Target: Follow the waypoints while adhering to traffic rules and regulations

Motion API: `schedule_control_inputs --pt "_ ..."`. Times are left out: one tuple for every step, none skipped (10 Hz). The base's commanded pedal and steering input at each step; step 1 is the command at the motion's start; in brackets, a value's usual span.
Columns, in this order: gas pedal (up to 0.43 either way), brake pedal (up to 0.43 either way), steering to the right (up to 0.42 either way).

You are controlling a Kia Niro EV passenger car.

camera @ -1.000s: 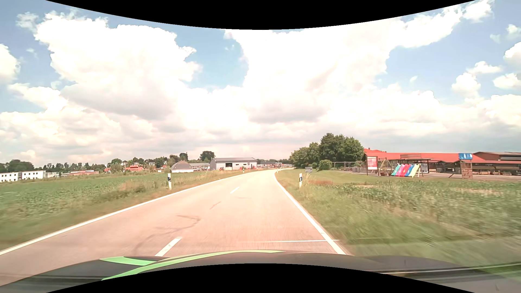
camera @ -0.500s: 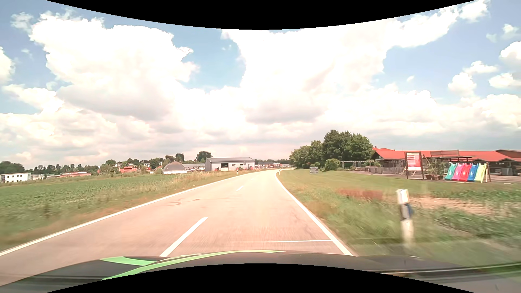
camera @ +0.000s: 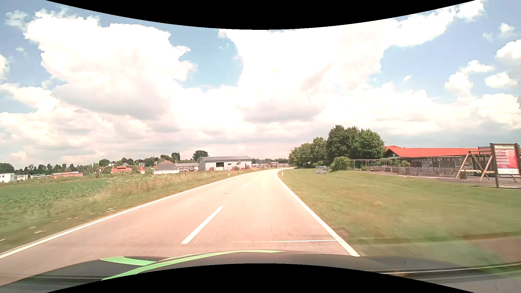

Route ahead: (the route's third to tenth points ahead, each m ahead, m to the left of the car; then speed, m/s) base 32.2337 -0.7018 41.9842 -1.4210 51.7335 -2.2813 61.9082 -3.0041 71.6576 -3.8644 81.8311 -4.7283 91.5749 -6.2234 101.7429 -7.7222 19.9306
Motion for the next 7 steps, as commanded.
schedule_control_inputs --pt "0.0 0.0 0.007" --pt "0.0 0.0 0.008" --pt "0.0 0.0 0.008" --pt "0.0 0.0 0.008" --pt "0.0 0.0 0.008" --pt "0.0 0.0 0.008" --pt "0.0 0.0 0.008"
